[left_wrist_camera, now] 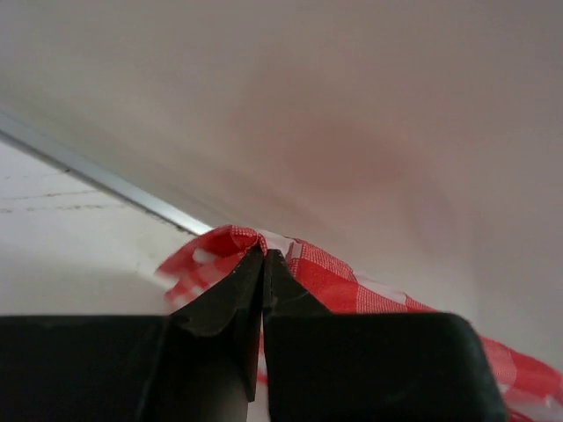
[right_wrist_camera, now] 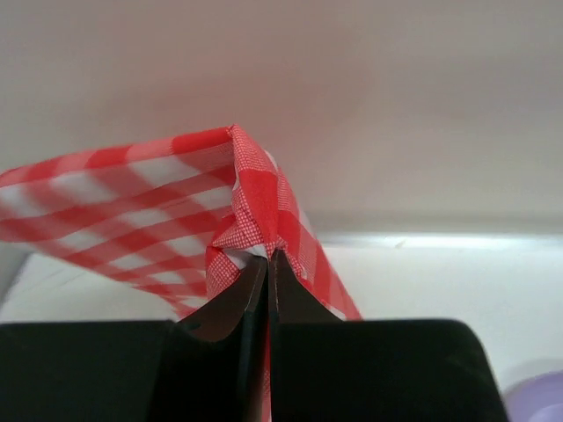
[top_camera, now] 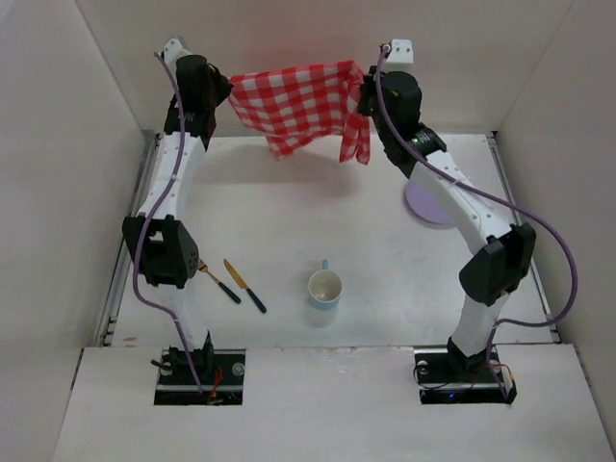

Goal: Set the dinner table for one person

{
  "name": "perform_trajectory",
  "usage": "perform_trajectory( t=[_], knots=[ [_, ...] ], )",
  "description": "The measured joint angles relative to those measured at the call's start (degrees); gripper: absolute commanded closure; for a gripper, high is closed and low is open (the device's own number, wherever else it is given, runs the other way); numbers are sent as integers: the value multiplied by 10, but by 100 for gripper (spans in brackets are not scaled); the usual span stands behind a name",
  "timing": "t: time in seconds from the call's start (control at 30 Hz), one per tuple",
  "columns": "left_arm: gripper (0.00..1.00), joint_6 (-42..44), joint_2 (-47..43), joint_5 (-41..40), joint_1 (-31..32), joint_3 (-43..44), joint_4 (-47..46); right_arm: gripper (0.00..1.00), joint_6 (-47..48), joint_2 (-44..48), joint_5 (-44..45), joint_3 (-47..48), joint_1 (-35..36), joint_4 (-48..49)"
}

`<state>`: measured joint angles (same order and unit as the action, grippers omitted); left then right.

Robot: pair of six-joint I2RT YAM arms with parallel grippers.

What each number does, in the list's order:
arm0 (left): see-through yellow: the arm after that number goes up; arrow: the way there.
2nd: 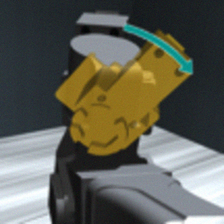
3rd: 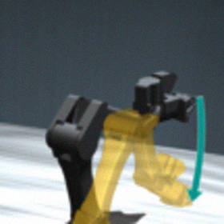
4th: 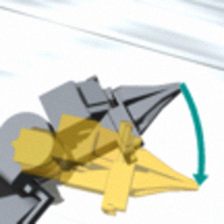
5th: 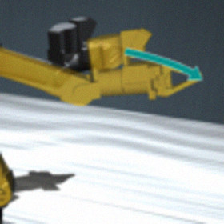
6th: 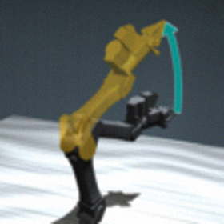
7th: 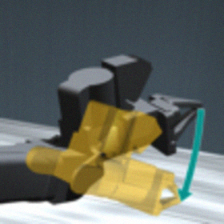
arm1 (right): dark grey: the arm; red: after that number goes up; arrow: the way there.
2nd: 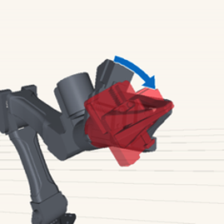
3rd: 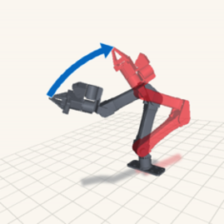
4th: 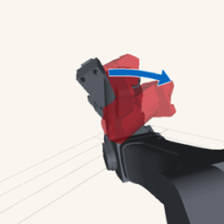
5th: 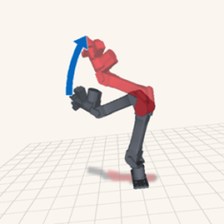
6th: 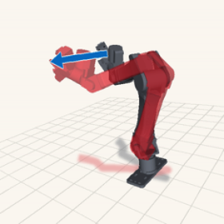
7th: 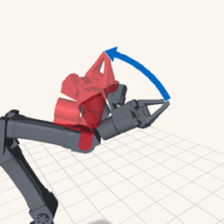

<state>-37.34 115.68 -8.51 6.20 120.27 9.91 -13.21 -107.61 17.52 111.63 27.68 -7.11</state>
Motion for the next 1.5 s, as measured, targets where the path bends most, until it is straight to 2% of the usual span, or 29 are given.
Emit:
perform_trajectory(
  t=[0.1,0.23,0.4,0.5,0.63,0.7,0.8,0.83,0.97,1.03,1.13,1.3,1.5],
  knots=[
    [100,-3,-99,19,4,-111,-77,94,99,56,56,-74,16,56],
    [100,-7,-234,26,10,-330,-219,93,171,140,105,-299,48,171],
    [98,-35,-284,3,17,-632,-396,90,210,150,127,-559,97,255],
    [97,-54,-281,-17,42,-793,-421,85,226,158,152,-643,142,256],
    [94,-70,-334,-42,69,-917,-428,74,235,244,180,-695,207,270],
    [90,-75,-404,-56,71,-953,-439,62,232,296,191,-708,236,283],
    [80,-78,-499,-80,83,-980,-469,34,207,336,210,-715,265,287],
    [79,-78,-523,-87,87,-988,-479,28,197,342,213,-719,273,286],
    [69,-77,-583,-100,86,-1017,-469,23,132,371,219,-752,288,250],
    [59,-76,-603,-107,83,-1021,-437,22,77,389,219,-758,273,216],
    [52,-73,-625,-115,99,-1021,-389,20,-30,417,217,-757,207,167],
    [36,-85,-644,-131,173,-1021,-297,18,-217,464,177,-778,81,111],
    [28,-138,-651,-142,197,-1021,-242,15,-331,461,86,-828,46,104]
  ],
)
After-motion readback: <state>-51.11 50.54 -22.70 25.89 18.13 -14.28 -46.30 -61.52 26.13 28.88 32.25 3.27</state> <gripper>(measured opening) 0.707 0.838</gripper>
